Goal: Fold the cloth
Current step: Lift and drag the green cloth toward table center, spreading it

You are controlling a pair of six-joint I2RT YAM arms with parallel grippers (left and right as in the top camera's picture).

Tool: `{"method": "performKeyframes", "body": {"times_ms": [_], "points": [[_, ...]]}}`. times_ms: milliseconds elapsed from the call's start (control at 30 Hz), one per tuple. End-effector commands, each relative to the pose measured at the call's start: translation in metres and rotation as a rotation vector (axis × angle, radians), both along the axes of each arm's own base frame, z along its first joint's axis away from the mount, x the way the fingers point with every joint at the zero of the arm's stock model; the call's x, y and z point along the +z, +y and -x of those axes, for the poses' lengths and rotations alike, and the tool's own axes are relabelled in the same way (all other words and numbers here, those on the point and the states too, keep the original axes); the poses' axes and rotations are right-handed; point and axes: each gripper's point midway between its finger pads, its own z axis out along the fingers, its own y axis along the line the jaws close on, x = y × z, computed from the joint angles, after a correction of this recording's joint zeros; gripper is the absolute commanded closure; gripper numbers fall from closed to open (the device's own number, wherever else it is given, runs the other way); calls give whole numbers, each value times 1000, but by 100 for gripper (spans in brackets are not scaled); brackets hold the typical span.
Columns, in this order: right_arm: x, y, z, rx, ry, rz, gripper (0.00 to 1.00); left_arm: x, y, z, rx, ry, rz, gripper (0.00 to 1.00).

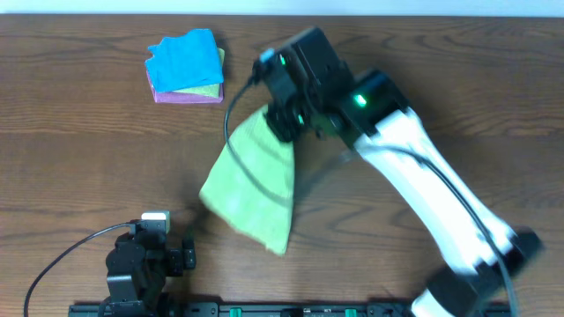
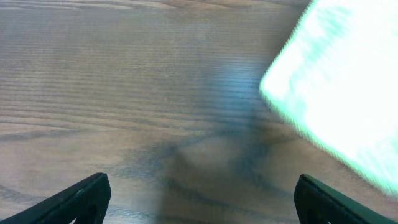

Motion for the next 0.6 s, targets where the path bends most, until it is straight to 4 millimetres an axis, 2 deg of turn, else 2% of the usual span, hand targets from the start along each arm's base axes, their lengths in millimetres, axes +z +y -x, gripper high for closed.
{"method": "performKeyframes", "body": {"times_ms": [0,33,100,167,200,267,333,367,500,567], "points": [[-31,-47,-80,-263,-110,129,99,-13,1,9,-14,56,-23,5],[-34,-56,-104,-326,-149,113,98,-13,0,9,-14,56,-23,5],[-34,-65,-129,-380,-186,70,98,-13,1,9,-14,56,-23,5],[-32,-73,-139,-410,-206,53,75,-13,0,9,-15,56,-22,5],[-31,-75,-141,-417,-209,53,48,-13,0,9,-16,56,-21,5],[-27,-80,-135,-424,-205,68,35,-13,0,9,-16,56,-21,5],[-22,-83,-126,-433,-186,70,14,-12,0,8,-15,53,-21,5],[-18,-87,-117,-453,-162,64,9,-11,0,7,-16,47,-21,4],[-11,-82,-79,-407,-41,25,7,-9,0,6,-16,38,-22,5],[-19,-75,-54,-315,51,30,7,-4,-4,1,-30,10,-6,5]]}}
